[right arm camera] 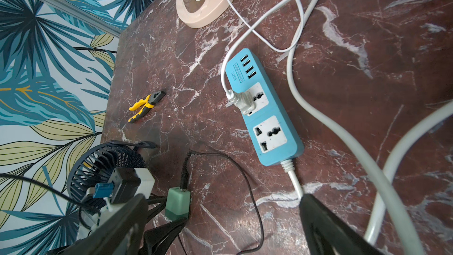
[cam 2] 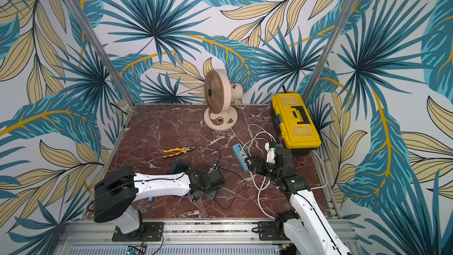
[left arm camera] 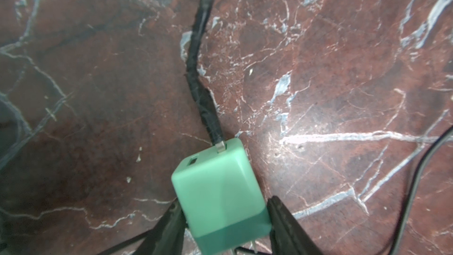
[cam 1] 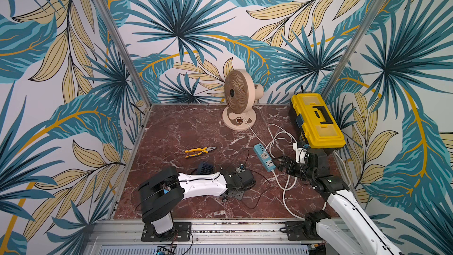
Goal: Plug the desk fan into the power strip
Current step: Pick up the plug from the center of the board.
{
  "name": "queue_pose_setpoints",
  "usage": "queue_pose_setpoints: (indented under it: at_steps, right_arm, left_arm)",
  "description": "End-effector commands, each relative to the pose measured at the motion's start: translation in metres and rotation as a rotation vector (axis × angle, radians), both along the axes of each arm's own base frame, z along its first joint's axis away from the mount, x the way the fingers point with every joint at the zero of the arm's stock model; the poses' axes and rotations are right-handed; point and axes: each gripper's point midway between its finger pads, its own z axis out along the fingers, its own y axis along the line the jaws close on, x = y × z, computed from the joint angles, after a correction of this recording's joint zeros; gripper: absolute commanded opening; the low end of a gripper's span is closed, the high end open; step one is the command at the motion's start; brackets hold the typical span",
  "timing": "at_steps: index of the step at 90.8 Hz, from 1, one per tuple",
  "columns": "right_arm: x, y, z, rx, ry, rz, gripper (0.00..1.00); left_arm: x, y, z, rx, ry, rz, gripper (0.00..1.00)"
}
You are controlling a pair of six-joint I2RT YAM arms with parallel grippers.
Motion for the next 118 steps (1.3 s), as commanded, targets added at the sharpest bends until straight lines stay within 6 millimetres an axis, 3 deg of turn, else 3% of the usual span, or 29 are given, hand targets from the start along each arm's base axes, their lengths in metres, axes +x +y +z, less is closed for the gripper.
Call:
queue_pose_setpoints:
  at_steps: [1,17,37,66,81,118]
  right_arm:
    - [-0.004,0.003,-0.006,0.007,0.006,0.028,0.99]
    - [-0.006,0.011,-0.011,0.032,0.038,0.066,1.00]
    - [-0.006,0.019,-0.002,0.063,0.028,0.112,0.99]
    - [0.004,0.031,0.039,0.091,0.005,0.187,0.93]
    - [0.011,0.040,0.065,0.113,0.009,0.247,0.88]
    - [0.014,0.049,0.110,0.133,0.021,0.361,0.87]
  left_arm:
    - [0.001,0.005,-0.012,0.027,-0.008,0.005,0.48]
    - [0.008,0.002,-0.003,0.031,-0.045,-0.015,0.36]
    - [0.027,-0.010,0.037,-0.007,-0.177,-0.082,0.28]
    - [0.058,-0.037,0.102,-0.088,-0.456,-0.235,0.22]
    - [0.064,-0.058,0.136,-0.160,-0.590,-0.341,0.23]
    - [0.073,-0.081,0.210,-0.223,-0.896,-0.514,0.19]
